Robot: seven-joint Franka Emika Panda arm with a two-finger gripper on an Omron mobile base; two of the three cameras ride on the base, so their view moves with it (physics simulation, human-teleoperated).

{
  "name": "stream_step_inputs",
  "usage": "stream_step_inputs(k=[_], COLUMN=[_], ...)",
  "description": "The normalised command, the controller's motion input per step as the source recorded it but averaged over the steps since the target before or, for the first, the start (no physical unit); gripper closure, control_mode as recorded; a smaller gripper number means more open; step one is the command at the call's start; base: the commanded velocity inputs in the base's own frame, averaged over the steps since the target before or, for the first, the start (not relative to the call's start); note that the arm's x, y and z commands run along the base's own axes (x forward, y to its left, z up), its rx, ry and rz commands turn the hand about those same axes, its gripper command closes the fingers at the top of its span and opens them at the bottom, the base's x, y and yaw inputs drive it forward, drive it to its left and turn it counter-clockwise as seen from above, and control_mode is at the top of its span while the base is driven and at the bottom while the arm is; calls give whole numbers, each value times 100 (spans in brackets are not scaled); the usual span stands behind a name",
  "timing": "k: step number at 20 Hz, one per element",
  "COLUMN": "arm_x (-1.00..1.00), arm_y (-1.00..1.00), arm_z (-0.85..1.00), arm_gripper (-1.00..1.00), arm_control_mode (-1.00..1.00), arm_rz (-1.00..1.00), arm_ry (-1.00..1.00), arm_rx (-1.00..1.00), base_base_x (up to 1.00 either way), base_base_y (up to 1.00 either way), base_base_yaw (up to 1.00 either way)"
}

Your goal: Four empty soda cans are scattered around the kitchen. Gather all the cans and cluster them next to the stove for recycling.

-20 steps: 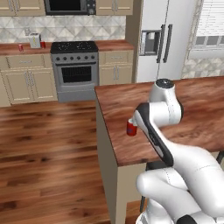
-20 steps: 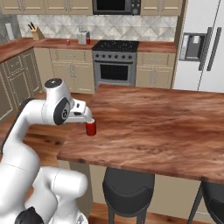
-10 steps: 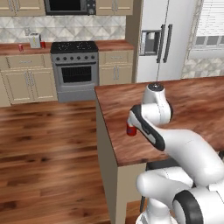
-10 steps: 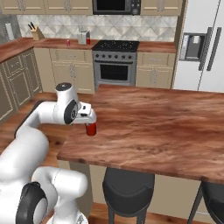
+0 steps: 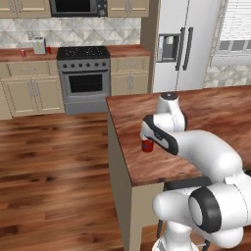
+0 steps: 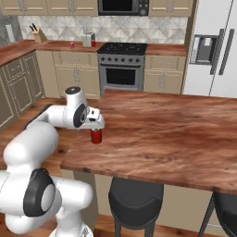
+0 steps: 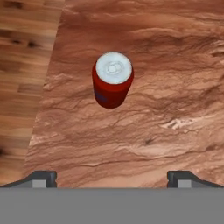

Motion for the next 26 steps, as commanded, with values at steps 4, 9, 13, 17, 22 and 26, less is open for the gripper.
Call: stream_step_inputs(k=[4,9,13,17,22,26], arm_x=[3,27,28,13,20,31], arm_y=[0,0,0,0,0,0], arm_z=[-30,-29,-11,-3,-1,-7], arm_gripper=[-100,-100,-100,-100,-100,-100], arm_control_mode=[-100,-100,-100,-100,-100,-100], arm_rz=[0,0,0,0,0,0], arm_ry=[0,0,0,0,0,0], arm_rx=[0,0,0,0,0,0], base_base_x=[0,0,0,0,0,0], base_base_y=[0,0,0,0,0,0], base_base_yaw=[0,0,0,0,0,0])
